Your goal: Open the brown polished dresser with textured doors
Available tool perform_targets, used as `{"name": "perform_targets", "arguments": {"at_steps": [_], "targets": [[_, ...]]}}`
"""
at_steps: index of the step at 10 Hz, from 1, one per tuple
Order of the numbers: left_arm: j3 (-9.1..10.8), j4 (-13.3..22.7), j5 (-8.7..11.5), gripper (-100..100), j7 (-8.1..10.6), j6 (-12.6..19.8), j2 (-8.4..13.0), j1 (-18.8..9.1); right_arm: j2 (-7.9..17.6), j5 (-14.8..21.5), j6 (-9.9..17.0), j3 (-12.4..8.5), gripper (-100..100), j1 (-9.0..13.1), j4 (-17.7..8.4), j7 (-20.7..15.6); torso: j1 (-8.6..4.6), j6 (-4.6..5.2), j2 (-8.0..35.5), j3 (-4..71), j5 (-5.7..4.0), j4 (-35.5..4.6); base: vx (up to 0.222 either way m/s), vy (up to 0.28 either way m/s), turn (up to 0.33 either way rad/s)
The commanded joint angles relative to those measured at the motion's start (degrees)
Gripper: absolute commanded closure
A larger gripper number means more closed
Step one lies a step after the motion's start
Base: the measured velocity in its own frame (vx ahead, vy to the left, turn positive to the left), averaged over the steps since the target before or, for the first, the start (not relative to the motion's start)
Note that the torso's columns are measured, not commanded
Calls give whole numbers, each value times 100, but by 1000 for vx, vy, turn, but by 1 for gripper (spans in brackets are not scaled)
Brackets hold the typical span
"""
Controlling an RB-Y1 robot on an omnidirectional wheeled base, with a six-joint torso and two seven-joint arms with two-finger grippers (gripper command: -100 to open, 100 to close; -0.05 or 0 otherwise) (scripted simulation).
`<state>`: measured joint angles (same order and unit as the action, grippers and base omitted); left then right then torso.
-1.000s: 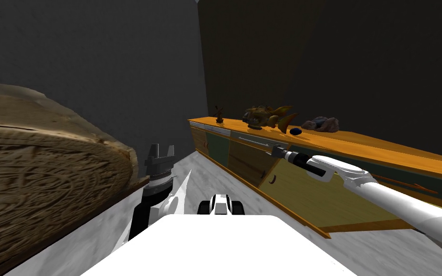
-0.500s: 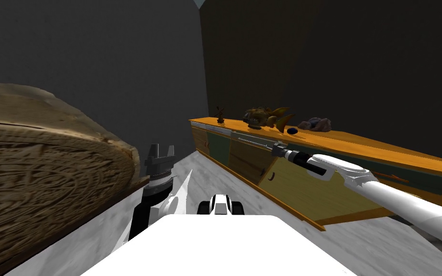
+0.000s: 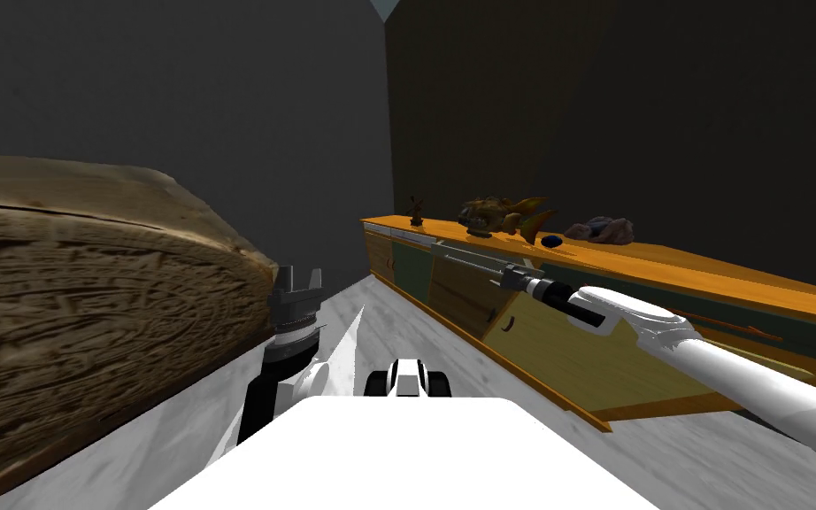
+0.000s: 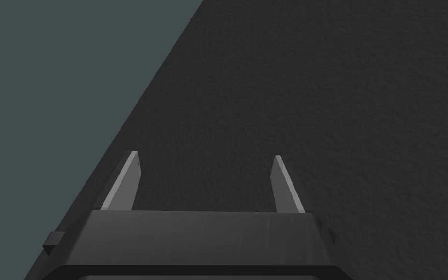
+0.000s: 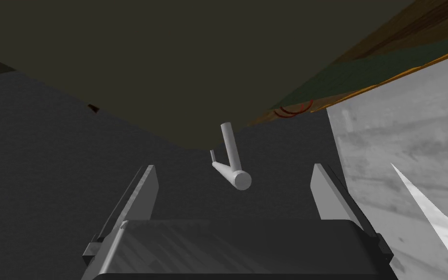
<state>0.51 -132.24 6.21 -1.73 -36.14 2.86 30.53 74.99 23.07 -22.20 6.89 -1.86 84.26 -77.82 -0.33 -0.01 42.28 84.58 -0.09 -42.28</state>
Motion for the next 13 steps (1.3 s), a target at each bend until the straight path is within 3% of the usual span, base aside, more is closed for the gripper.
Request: {"name": "perform_targets", "arguments": {"at_steps": [1,2,3,5,8,9,11,13], "targets": [[1,0,0,0,0,0,0,2,-42,456,-40,-233,-100,22,-26,410,19,10,-2,-1,5,-1,-18,-34,-44],[0,0,0,0,0,0,0,2,-42,627,-40,-233,-100,22,-26,410,40,5,-12,6,11,3,4,-8,-25],[0,0,0,0,0,-1,-1,2,-291,801,-221,-527,-100,-132,10,660,51,-1,-16,9,15,5,-105,-64,329],[0,0,0,0,0,0,0,0,-291,1149,-221,-837,-100,-132,10,974,28,-1,20,-14,8,-7,-86,-47,263],[0,-1,0,0,0,-1,-1,3,-291,1586,-221,-837,-100,-132,10,1114,42,-1,-20,13,12,7,2,8,-23],[0,-1,0,0,0,-1,-1,3,-540,1794,-401,-1121,-100,-286,46,1398,36,-1,-14,9,11,5,-87,-53,288],[0,0,0,0,0,0,0,0,-540,2146,-401,-1434,-100,-286,46,1686,21,-2,28,-19,5,-9,-94,-43,290],[1,0,0,0,0,0,-1,3,-540,2499,-401,-1441,-100,-286,46,1818,40,7,-12,6,11,3,-12,-2,-48]]}}
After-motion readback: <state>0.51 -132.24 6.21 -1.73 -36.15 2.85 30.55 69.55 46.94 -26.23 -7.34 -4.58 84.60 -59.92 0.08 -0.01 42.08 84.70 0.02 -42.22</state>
